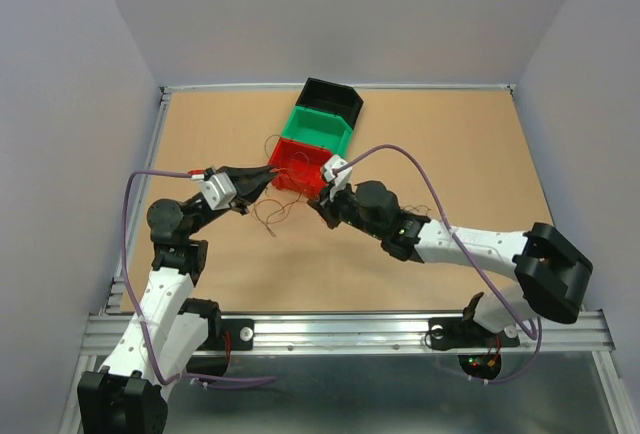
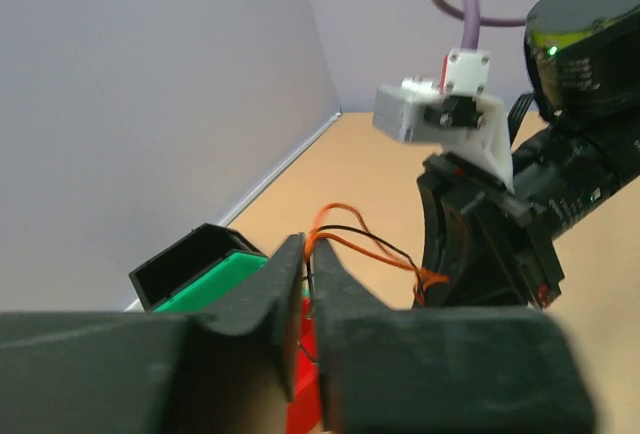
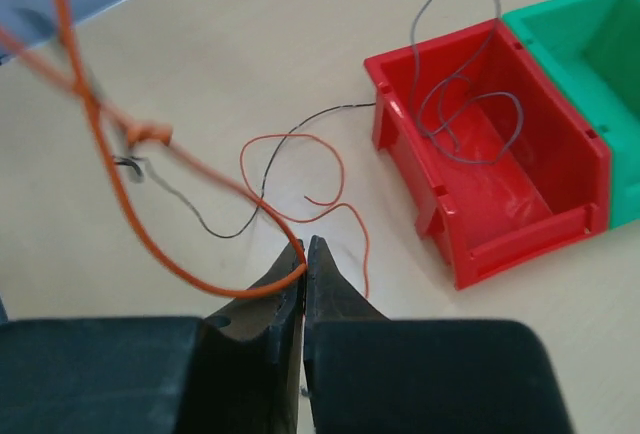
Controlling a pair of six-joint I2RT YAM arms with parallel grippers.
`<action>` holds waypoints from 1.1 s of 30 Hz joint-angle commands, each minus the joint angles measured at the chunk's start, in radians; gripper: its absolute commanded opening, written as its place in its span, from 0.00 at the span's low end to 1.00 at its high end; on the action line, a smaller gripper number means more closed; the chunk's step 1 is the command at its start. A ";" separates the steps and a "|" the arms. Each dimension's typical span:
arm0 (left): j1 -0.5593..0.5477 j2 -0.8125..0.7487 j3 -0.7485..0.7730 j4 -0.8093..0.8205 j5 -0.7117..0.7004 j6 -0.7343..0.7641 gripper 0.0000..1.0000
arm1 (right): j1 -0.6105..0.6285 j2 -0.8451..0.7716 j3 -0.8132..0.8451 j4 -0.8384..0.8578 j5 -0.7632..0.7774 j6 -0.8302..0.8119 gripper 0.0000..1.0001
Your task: Untangle the cables
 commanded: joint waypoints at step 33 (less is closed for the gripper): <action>-0.323 0.236 0.013 -0.153 -0.019 0.402 0.99 | 0.006 -0.389 -0.150 0.157 0.068 0.180 0.01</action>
